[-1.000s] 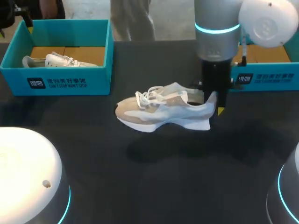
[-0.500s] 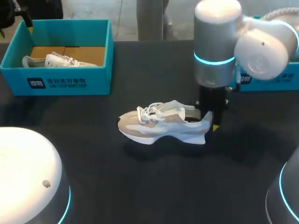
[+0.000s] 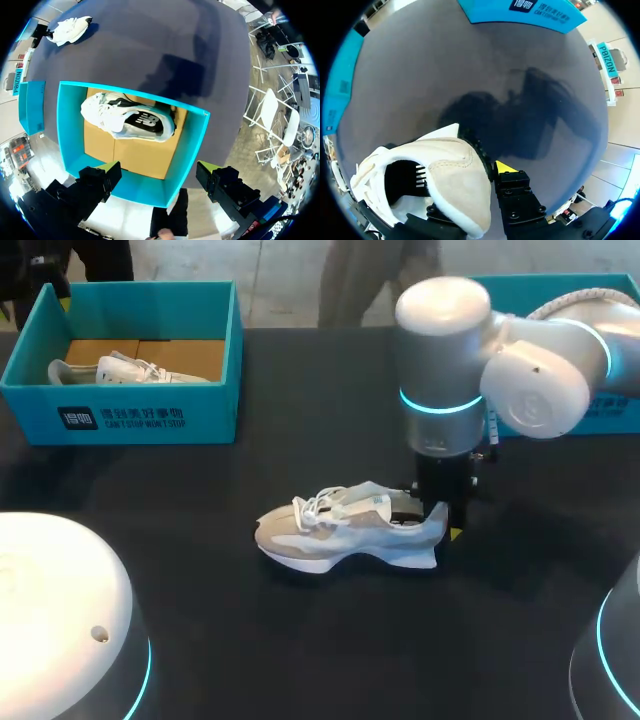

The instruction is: Take the shoe out of the shoebox, open the shoe tongue, remove and reinsert the insole, then place the shoe into the shoebox

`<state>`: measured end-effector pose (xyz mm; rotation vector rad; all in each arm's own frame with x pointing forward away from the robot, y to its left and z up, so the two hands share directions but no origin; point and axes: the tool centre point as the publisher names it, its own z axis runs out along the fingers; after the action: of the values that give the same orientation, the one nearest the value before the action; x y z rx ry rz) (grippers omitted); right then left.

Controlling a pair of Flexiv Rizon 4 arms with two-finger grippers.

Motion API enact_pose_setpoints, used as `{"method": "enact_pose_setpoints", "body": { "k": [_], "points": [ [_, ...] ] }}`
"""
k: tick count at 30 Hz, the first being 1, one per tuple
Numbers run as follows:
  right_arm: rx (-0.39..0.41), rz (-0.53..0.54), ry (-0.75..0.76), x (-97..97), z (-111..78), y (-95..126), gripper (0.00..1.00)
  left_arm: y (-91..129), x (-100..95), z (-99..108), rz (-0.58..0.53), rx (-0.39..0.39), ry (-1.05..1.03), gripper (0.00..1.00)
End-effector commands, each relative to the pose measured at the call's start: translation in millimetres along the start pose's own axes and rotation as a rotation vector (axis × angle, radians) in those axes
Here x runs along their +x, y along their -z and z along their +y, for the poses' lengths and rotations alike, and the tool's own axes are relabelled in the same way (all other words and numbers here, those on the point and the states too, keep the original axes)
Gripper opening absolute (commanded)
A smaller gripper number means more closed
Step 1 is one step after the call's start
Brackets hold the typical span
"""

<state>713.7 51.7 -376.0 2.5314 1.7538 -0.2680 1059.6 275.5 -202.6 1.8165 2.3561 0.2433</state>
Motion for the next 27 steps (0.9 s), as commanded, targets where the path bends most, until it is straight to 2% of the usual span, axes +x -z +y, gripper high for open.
{"method": "enact_pose_setpoints", "body": {
  "k": [1,10,12,16,17,18,19,20,27],
  "points": [
    [0.009,-0.029,-0.002,15.4,0.3,-10,0.00,1,0.0,0,0.002,0.000,0.000,1.00],
    [0.013,-0.054,-0.012,18.4,-1.0,-20,0.00,1,0.0,0,0.002,0.000,0.000,1.00],
    [0.014,-0.054,-0.015,17.2,-2.7,-19,0.38,1,0.0,0,0.002,0.000,0.000,1.00],
    [0.008,-0.055,-0.016,15.0,-6.5,-11,0.44,1,0.0,0,0.002,0.000,0.000,1.00],
    [0.006,-0.055,-0.015,14.4,-7.3,-9,0.52,1,0.0,0,0.002,0.000,0.000,1.00],
    [0.000,-0.057,-0.013,13.7,-8.3,-6,0.82,1,0.0,0,0.002,0.000,0.000,1.00],
    [-0.003,-0.056,-0.012,13.2,-9.2,-4,0.98,1,0.0,0,0.002,0.000,0.000,1.00],
    [-0.007,-0.053,-0.007,12.7,-10.1,-1,1.00,1,0.0,0,0.002,0.000,0.000,1.00],
    [-0.070,-0.050,0.033,10.8,-16.5,29,1.00,1,0.0,0,0.002,0.000,0.000,1.00]
  ]
}}
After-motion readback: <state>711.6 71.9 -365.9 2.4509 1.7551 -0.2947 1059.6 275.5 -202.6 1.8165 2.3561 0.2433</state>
